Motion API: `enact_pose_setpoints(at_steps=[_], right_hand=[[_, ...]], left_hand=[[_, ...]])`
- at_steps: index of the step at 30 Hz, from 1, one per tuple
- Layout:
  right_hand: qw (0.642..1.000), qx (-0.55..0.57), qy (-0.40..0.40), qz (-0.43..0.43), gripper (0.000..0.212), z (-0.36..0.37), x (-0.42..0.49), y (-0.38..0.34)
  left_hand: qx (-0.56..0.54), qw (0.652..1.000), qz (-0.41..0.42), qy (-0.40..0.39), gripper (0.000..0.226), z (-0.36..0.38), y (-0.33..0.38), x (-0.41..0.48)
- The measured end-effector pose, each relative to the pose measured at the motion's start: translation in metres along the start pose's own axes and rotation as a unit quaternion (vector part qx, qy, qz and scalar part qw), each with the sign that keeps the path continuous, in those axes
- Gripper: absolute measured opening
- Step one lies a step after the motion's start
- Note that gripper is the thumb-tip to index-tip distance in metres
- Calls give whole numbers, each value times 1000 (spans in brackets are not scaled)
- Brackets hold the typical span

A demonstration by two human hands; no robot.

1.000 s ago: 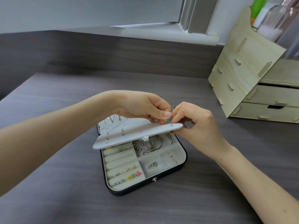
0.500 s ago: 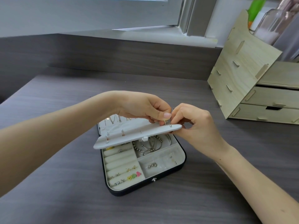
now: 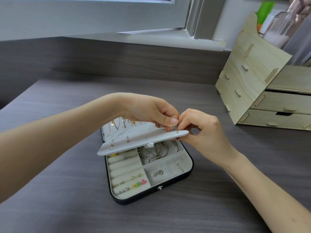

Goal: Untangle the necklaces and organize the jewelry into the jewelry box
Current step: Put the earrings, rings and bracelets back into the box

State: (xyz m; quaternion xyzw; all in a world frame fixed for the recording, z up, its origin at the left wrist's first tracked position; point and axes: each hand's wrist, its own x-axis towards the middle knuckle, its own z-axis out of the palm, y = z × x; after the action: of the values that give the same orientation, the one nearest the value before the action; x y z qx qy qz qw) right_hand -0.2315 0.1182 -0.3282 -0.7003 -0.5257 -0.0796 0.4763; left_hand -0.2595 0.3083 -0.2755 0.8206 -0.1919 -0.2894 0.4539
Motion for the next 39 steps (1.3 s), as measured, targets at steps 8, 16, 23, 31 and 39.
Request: enact_pose_setpoints(at_steps=[8, 16, 23, 31, 39], right_hand=[[1000, 2, 3, 6, 28, 0, -1, 4], [999, 25, 16, 21, 28, 2, -1, 4], [999, 24, 31, 23, 24, 3, -1, 2], [998, 31, 36, 27, 21, 3, 0, 4], [998, 29, 38, 27, 21, 4, 1, 3]], left_hand=[[36, 999, -12, 4, 20, -1, 7, -2], [124, 991, -18, 40, 20, -2, 14, -7], [155, 983, -20, 98, 16, 0, 15, -9], [53, 984, 37, 165, 12, 7, 3, -15], [-44, 985, 29, 162, 24, 7, 4, -19]])
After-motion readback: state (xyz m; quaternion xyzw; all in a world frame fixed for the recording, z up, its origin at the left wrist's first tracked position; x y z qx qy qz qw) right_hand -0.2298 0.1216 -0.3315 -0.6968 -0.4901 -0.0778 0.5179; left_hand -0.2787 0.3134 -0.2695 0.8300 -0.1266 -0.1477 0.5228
